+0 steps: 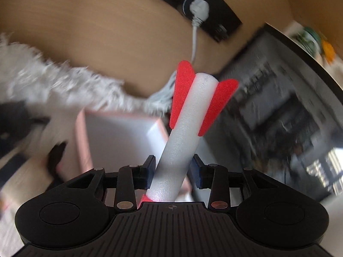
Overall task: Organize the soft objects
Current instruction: 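Lower the rocket into the pink box with left tool while right tool carries the cloth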
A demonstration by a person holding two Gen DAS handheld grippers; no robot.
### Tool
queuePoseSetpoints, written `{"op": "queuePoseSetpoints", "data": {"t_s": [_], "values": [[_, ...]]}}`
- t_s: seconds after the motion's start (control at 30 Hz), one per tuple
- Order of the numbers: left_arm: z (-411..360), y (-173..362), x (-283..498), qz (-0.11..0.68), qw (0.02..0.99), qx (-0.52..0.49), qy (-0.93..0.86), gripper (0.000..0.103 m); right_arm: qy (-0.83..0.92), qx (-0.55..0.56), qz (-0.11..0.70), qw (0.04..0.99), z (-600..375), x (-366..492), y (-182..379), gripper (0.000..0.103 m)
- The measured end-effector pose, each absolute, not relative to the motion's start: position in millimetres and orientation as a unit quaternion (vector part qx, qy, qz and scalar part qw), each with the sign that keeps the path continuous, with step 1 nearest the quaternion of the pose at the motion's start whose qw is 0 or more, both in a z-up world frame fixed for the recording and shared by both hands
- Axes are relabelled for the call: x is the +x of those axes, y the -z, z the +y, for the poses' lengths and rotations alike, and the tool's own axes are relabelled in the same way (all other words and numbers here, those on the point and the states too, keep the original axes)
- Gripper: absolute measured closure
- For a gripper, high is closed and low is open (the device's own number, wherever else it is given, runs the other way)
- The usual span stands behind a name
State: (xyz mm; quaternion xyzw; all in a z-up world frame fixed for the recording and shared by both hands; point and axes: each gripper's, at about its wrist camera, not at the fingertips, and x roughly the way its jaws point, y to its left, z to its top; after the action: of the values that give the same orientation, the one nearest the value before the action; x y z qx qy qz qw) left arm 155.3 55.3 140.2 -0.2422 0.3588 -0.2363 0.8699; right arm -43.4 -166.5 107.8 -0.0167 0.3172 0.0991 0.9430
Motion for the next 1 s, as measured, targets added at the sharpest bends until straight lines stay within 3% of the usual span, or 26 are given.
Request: {"op": "queuePoseSetpoints", "data": {"t_s": [0.23,0.47,0.7,0.87,1.0], "values": [[35,-74,217,0.456,0.847,-0.255,0.098,0.063,-0.084,-0.028,0.327,0.941,-173,-54,-102,0.086],[46,-58,211,0.462,0.84,-0.268,0.096,0.063,-0.085,-0.049,0.338,0.936,-170,-49,-101,0.086],[79,-87,128,0.342,0.895,-0.23,0.169,0.063,-0.104,-0.029,0.31,0.945,-166,-16,-125,0.086],[108,-63,62,0.375,0.896,-0.201,0.13,0.063,-0.131,-0.043,0.246,0.959,-144,45,-160,0.086],[131,-39,21,0.398,0.901,-0.159,0.075,0.063,-0.148,-0.019,0.272,0.951,-119,117,-156,0.085]]}}
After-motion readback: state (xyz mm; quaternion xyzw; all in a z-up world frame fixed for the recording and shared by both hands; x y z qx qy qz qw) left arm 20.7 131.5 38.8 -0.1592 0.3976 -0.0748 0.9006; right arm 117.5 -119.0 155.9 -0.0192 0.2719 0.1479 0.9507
